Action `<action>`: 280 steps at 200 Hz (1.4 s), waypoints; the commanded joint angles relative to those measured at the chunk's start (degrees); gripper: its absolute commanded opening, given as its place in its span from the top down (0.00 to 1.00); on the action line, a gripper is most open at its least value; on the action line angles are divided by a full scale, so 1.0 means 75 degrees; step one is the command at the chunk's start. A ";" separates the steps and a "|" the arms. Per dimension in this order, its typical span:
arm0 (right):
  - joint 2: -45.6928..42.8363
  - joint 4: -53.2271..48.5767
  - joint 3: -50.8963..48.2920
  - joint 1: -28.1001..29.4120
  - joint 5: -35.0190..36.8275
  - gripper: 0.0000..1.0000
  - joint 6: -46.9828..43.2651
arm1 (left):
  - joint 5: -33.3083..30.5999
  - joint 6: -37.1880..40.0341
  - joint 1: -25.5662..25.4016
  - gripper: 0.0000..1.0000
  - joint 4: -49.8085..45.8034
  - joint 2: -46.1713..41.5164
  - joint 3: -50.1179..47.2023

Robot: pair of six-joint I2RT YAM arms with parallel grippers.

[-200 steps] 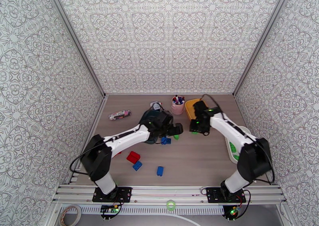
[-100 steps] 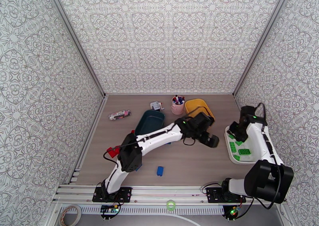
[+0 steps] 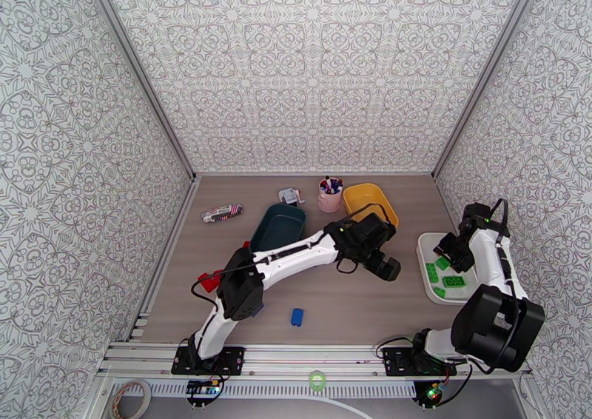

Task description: Sort the legos into containers by color

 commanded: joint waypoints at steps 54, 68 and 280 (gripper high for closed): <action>-0.0456 0.0265 0.0281 0.0666 -0.0699 0.31 -0.0209 | -0.1517 -0.1119 0.0968 0.01 0.0827 -0.1918 -0.1833; -0.0483 0.0360 0.0372 0.1327 -0.0770 0.30 -0.0172 | -0.1768 -0.1399 0.1197 0.01 0.0877 -0.2215 -0.2265; 0.5020 0.0747 0.3660 0.7578 -0.1506 0.36 0.0124 | -0.2744 -0.3902 0.2883 0.01 0.1238 -0.5949 -0.7056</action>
